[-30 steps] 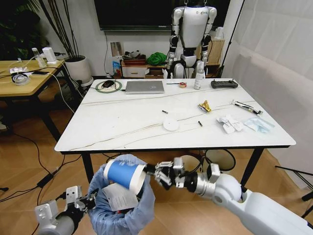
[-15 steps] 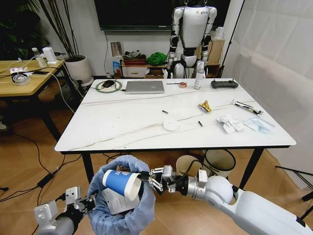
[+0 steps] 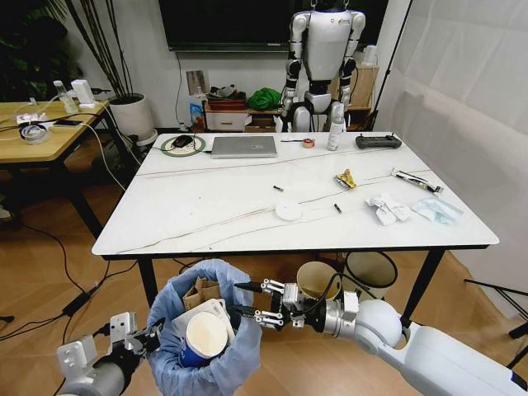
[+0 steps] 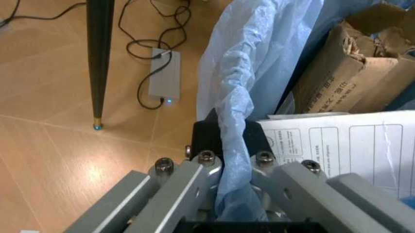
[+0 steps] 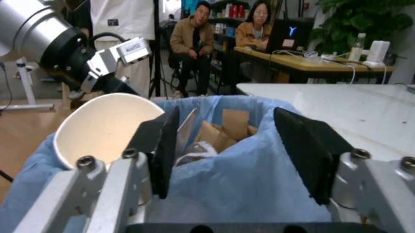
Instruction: Pick up the trash bin and place the trash from the table into it.
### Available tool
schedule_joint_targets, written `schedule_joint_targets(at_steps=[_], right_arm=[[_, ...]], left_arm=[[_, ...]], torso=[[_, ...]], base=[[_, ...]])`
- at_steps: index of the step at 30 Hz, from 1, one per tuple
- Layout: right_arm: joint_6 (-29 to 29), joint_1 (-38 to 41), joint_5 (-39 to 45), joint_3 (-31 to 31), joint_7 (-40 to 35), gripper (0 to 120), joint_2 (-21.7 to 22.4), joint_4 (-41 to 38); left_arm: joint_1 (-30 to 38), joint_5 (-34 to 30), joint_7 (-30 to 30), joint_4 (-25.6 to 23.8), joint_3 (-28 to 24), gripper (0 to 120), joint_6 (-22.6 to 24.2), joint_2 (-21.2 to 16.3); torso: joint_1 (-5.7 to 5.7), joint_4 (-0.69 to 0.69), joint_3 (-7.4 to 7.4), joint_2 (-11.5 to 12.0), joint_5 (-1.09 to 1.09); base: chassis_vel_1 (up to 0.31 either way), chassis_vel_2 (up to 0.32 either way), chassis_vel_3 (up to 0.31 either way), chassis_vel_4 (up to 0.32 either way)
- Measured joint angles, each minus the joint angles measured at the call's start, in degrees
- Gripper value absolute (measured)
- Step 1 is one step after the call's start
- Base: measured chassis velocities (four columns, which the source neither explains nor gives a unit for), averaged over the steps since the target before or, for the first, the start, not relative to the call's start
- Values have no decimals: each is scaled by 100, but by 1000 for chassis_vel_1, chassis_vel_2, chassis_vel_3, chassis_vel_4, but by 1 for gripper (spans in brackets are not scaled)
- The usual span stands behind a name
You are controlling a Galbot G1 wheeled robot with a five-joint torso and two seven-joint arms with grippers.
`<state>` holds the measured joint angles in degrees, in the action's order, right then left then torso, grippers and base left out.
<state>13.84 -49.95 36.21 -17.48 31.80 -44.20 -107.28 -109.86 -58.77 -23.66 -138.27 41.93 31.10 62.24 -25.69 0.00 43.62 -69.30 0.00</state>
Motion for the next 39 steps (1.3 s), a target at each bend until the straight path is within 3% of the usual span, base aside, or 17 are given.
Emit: schedule_joint_targets(at_steps=[12,20,27,34,35,37,39], right_arm=[[-66,-149,707,1362,-212,99,-176,143],[-100,-384,814,1743,-230,100,-132,148],[-181,-335,809,1762,-483,100,-256,321],[-864,-239,1048,1817,-1402,100,-374,516],[-1003,-177,1059,1782,-2024,100,-432,638],[-1053,-59,953,1671,-2589,100,-506,842],[-1098,1,925,1643,-2744,100,-544,950]], left_arm=[[17,82,-19,244,-62,0,-28,29],[12,252,-192,303,-28,0,233,11],[-20,211,-191,281,-45,0,186,13],[-33,181,-110,226,-32,0,117,25],[-33,170,-97,212,-18,0,113,26],[-34,159,-91,199,-6,0,102,26],[-38,157,-89,194,-4,0,99,27]], torso=[[0,-1,0,0,0],[0,0,0,0,1],[0,0,0,0,0],[0,0,0,0,0],[0,1,0,-1,0],[0,0,0,0,0],[0,0,0,0,1]], base=[[0,0,0,0],[0,0,0,0],[0,0,0,0],[0,0,0,0],[0,0,0,0],[0,0,0,0],[0,0,0,0]])
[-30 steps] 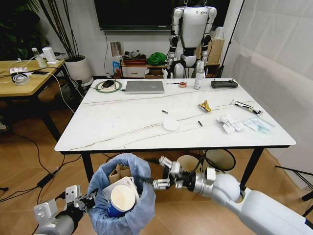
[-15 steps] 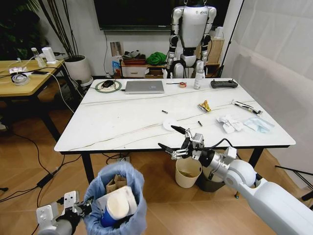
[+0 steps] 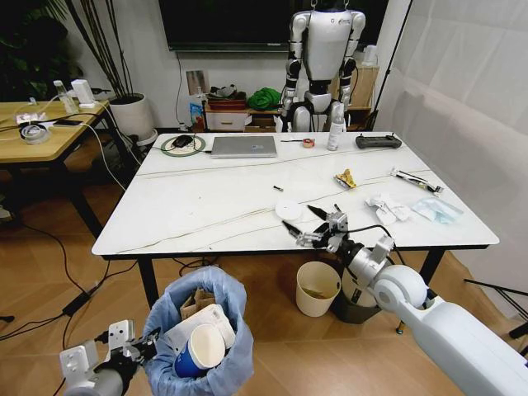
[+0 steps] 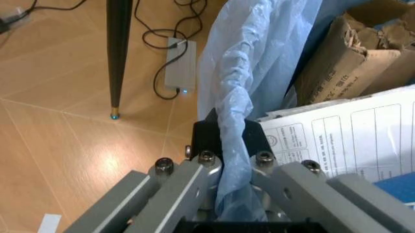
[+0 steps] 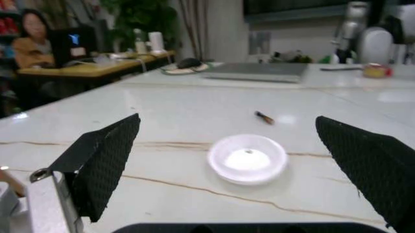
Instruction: Pick up the trash bin and place the trash from the table into it.
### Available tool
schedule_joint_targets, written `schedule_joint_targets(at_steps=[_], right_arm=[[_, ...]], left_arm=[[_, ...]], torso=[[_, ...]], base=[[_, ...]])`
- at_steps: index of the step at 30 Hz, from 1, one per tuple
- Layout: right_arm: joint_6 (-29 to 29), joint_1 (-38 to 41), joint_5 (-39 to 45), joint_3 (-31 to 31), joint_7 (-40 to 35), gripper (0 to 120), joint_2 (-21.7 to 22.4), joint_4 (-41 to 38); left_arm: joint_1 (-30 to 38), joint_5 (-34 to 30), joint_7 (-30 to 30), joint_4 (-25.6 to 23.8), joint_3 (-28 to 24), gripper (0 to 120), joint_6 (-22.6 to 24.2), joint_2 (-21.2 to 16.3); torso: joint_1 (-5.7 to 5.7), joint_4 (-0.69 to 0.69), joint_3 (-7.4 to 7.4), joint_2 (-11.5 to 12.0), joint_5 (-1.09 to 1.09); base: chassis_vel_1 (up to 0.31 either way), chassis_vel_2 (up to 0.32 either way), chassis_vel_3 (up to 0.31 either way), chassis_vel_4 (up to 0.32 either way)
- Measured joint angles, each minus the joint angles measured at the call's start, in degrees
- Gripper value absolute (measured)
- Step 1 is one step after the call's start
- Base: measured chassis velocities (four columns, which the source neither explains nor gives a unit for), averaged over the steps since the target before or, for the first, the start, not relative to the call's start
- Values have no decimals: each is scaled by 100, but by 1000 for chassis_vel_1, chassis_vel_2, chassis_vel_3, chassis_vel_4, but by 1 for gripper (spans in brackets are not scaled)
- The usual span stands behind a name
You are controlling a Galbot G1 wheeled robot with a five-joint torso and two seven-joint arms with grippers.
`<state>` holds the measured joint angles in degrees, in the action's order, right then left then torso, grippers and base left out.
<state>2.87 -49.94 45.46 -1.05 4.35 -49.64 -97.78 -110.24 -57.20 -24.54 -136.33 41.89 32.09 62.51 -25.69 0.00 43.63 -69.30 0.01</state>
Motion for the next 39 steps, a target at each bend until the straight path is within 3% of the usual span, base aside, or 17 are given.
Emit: schedule_joint_targets(at_steps=[2,5,11,18,29,39], right_arm=[[-139,111,125,-38,-300,100,-77,140],[-964,342,405,-26,-853,100,-294,336],[-1801,892,538,-132,-1411,100,-606,686],[-2294,1354,788,-410,-1774,100,-941,956],[-2289,1526,626,-572,-1703,98,-1184,1414],[-2187,1589,600,-661,-1489,65,-1226,1601]], left_arm=[[-6,-2,5,-12,0,0,0,9],[-7,0,15,-31,0,0,-5,27],[-22,7,17,-39,24,0,-6,38],[-24,19,18,-40,46,0,-9,38],[7,25,22,-18,75,0,-26,36],[48,20,23,29,83,0,-36,12]], torso=[[0,0,0,0,-1],[0,0,0,0,0],[0,0,0,0,-1],[0,-1,0,0,-2],[0,1,0,0,-1],[1,0,-1,0,-1]], base=[[0,0,0,0],[0,0,0,0],[0,0,0,0],[0,0,0,0],[0,0,0,0],[0,0,0,0]])
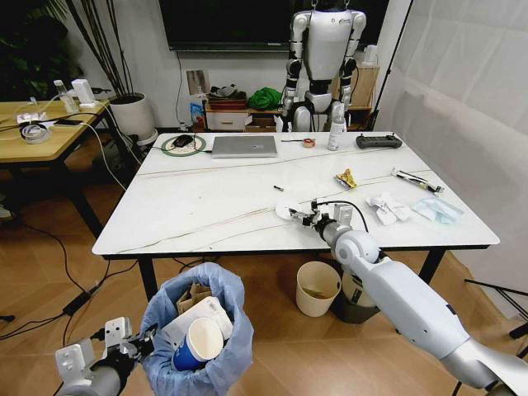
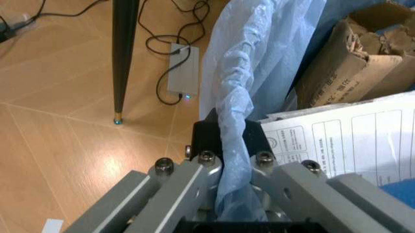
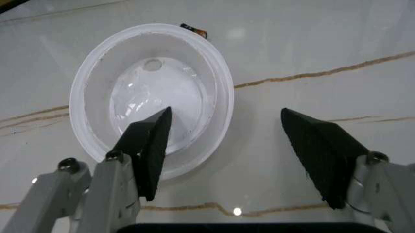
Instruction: Pick up the trash bin and place the trash from the table into it.
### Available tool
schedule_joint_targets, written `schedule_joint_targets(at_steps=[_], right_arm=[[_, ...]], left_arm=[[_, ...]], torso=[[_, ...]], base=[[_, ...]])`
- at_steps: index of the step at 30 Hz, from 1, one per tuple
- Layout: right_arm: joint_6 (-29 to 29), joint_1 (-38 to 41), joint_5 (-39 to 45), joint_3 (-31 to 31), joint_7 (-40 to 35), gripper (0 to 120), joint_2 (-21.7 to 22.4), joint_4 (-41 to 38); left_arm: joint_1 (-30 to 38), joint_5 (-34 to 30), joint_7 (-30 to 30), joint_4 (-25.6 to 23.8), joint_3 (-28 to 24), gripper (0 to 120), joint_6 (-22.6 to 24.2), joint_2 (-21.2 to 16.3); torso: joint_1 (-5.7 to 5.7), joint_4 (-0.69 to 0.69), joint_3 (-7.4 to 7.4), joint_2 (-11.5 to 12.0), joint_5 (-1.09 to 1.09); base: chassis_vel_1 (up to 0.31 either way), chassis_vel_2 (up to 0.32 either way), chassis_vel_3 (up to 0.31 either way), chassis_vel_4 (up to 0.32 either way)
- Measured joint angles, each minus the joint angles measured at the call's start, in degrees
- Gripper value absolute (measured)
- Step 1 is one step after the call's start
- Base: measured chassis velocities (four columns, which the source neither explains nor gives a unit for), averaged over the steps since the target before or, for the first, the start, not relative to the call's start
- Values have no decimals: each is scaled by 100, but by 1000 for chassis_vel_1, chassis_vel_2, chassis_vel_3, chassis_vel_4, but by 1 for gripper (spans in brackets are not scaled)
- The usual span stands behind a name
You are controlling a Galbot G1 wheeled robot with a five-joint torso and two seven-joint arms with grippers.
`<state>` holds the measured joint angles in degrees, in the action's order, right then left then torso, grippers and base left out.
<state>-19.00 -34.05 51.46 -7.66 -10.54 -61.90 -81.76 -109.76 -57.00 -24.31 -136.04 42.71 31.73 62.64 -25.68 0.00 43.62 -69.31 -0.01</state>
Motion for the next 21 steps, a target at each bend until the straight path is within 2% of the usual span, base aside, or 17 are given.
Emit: schedule_joint_targets(at_steps=[4,6,8,12,14,18,21], right_arm=[[34,2,-19,-36,32,51,-29,27],[56,18,-28,-43,49,39,-45,51],[76,23,-35,-45,69,36,-45,66],[149,41,-85,-52,131,17,-22,94],[164,42,-91,-54,143,14,-13,95],[221,43,-98,-54,172,0,20,84],[273,28,-117,-47,210,0,52,67]], left_arm=[[22,-15,0,10,6,0,-2,-18],[36,-22,0,17,7,0,-3,-27],[41,-24,0,24,7,0,-3,-28],[74,-28,-2,45,3,0,-3,-29],[81,-28,-2,51,-2,0,-4,-28],[93,-28,-4,70,-6,0,-3,-28],[102,-28,-6,74,-5,0,-3,-32]], torso=[[0,0,0,-1,0],[0,0,0,-1,0],[0,0,0,-1,0],[0,0,0,-1,0],[0,0,0,-1,1],[0,0,0,-1,1],[0,0,0,-1,1]], base=[[0,0,0,0],[0,0,0,0],[0,0,0,0],[0,0,0,0],[0,0,0,0],[0,0,0,0],[0,0,0,0]])
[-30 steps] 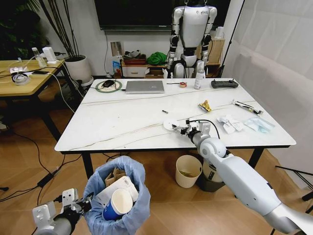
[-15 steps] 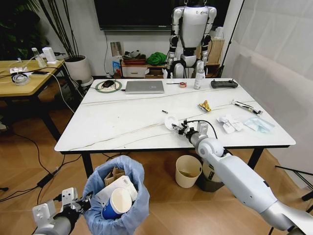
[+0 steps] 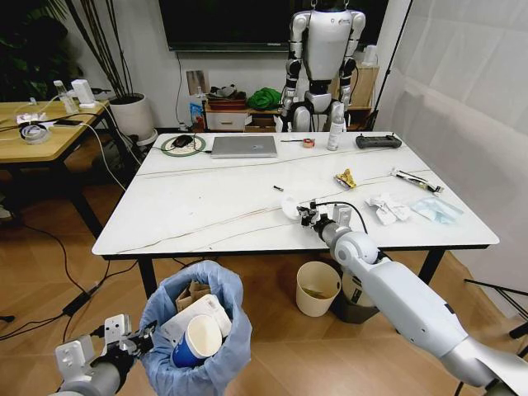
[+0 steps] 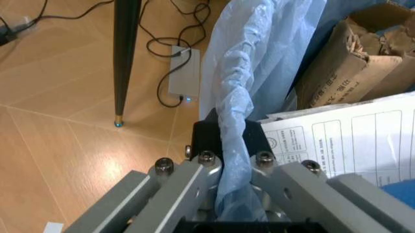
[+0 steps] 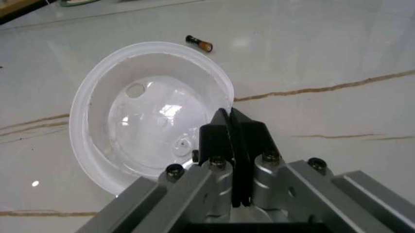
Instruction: Pick up the trash bin and place the trash from the table into it.
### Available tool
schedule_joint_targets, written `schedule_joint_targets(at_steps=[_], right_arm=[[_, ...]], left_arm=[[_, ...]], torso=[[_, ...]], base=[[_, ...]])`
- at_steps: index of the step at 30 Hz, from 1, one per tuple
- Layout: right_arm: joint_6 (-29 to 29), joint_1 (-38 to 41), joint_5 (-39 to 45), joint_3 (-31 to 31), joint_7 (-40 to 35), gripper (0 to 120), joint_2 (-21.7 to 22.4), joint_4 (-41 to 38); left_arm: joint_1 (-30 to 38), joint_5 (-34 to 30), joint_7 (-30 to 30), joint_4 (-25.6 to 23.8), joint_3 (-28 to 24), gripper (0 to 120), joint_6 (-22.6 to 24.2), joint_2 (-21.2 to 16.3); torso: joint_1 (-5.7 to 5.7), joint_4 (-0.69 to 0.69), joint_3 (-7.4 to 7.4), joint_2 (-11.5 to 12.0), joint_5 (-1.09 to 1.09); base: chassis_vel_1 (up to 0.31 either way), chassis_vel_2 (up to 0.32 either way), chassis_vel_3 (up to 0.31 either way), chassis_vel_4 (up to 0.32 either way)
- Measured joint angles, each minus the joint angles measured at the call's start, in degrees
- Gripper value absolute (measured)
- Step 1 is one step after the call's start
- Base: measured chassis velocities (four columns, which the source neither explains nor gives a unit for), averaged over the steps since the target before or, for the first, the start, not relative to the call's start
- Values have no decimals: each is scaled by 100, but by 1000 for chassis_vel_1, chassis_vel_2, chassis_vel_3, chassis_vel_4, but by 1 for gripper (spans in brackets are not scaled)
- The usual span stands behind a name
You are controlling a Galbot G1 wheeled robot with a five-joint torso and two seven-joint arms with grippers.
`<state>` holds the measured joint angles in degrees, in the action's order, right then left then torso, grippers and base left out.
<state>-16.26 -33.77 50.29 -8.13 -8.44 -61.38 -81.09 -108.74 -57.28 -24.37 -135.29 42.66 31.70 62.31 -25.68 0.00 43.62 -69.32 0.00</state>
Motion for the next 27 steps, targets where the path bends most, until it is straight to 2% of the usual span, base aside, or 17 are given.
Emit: schedule_joint_targets(at_steps=[19,22,27], right_arm=[[210,-278,144,127,128,0,482,-825],[308,-295,143,98,243,0,487,-830],[658,-286,137,-179,868,0,546,-1007]], left_arm=[[9,7,-8,-23,-38,0,-14,-7],[25,-5,-11,-23,-37,0,-26,-15],[89,-77,-31,-1,-35,0,-72,-13]], torso=[[0,1,0,1,1],[0,0,0,1,1],[0,1,0,2,0]], base=[[0,0,0,0],[0,0,0,0],[0,0,0,0]])
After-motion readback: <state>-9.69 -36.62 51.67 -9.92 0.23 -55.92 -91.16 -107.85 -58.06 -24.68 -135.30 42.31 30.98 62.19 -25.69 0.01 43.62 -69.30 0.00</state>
